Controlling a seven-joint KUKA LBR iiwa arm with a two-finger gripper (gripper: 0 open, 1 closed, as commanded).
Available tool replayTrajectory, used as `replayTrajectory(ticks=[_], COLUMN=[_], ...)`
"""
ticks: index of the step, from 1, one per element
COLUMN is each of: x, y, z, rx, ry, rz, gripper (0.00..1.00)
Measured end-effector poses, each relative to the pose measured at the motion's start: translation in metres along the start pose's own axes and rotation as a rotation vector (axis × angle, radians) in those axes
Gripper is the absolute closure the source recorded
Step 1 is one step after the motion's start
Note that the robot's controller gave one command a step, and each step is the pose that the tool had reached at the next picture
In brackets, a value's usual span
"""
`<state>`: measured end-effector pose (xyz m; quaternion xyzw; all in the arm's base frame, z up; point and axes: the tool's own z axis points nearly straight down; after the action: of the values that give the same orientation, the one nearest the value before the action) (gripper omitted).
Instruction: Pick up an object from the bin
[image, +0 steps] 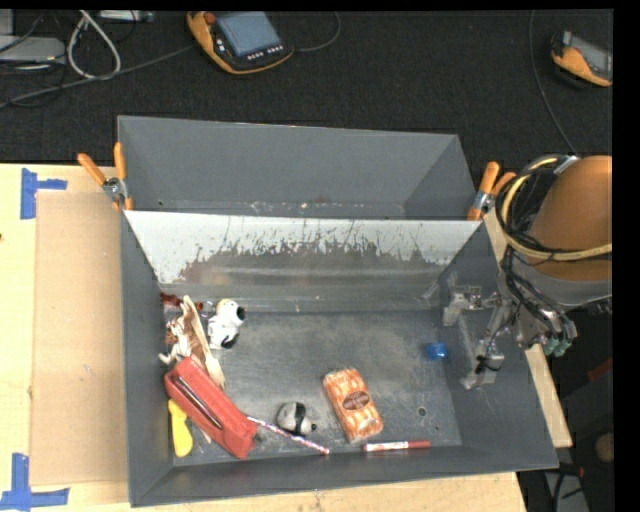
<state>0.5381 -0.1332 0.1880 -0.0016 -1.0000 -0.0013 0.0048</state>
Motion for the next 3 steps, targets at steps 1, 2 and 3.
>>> replayTrajectory(ticks=[1,2,3], x=[-0.001,0.005,0.016], y=[0.001,0.058,0.084], z=[-0.005,0.018,0.028], rx=[0.001,0.000,-0.001], ry=[-0.008,-0.004,-0.005], rz=[-0.004,0.085,0.103], gripper=[0.00,0.00,0.00])
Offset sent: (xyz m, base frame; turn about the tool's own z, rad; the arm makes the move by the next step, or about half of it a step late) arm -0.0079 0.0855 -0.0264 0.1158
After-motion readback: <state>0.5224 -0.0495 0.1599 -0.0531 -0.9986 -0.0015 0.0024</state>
